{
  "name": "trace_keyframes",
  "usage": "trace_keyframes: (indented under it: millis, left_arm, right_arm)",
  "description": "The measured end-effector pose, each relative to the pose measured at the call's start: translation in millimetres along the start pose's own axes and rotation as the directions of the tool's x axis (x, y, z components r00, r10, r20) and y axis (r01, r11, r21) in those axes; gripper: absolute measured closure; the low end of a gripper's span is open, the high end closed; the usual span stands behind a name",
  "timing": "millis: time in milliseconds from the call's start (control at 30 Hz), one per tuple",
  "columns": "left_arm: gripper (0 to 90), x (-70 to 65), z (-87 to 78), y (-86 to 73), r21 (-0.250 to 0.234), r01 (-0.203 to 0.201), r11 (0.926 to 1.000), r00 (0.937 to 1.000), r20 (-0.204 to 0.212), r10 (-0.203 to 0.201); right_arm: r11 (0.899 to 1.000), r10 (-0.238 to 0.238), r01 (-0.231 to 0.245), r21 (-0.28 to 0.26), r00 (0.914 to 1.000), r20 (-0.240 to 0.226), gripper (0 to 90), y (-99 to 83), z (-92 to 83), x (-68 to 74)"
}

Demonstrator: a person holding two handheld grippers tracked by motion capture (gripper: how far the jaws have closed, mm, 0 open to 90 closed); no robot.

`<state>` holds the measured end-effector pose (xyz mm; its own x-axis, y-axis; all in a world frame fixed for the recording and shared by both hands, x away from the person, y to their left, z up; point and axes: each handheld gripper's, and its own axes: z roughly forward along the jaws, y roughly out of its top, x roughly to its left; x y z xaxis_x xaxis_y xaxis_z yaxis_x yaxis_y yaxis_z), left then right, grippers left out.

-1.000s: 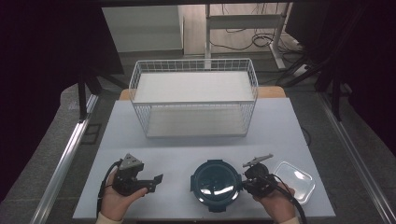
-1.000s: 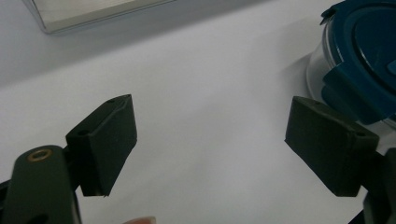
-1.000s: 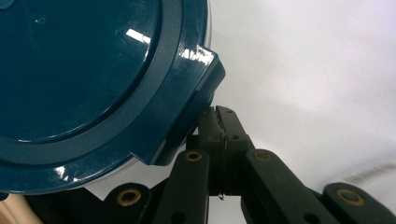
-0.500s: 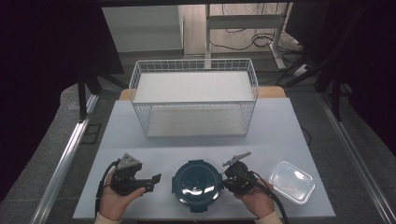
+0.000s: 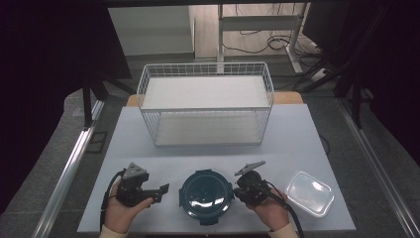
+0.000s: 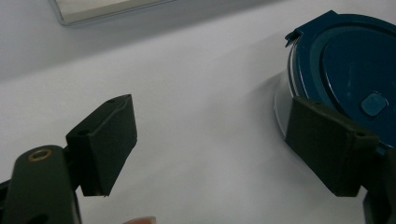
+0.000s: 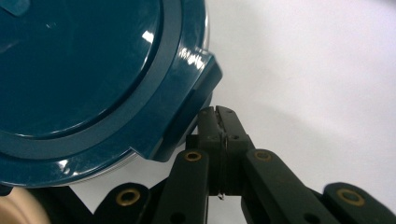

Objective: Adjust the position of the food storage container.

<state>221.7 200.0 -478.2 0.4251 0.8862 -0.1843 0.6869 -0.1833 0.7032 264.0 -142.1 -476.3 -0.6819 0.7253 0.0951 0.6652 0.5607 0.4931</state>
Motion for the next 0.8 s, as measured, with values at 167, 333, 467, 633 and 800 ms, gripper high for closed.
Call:
trace_keyframes:
  millis: [167,333,467,633,800]
  left_arm:
    - [16.9,0.6,-3.6,0.0,-0.031,0.007,0.9995,1.0000,-0.005,-0.007]
    - [17.0,6.4,-7.1,-0.1,-0.058,0.026,0.9980,0.9996,-0.005,-0.026]
    - [17.0,10.2,-11.5,-0.3,-0.074,0.035,0.9966,0.9994,-0.004,-0.035]
    - [16.9,12.8,-16.4,-1.3,-0.083,0.044,0.9956,0.9990,0.006,-0.044]
    - [16.7,11.1,-16.0,-0.6,-0.081,0.054,0.9952,0.9984,0.020,-0.053]
  right_arm:
    - [0.997,-0.011,0.014,-0.077,0.9991,0.042,87.4,3.3,-16.9,-7.7]
    - [0.972,0.030,-0.038,-0.231,0.9988,-0.039,62.0,0.6,-33.2,-25.8]
    - [0.950,0.062,-0.089,-0.300,0.9932,-0.098,37.9,-1.0,-37.9,-33.6]
    - [0.935,0.056,-0.095,-0.342,0.9909,-0.122,25.0,-0.2,-41.4,-31.5]
    - [0.929,0.048,-0.096,-0.357,0.9888,-0.142,20.2,-1.0,-42.9,-30.0]
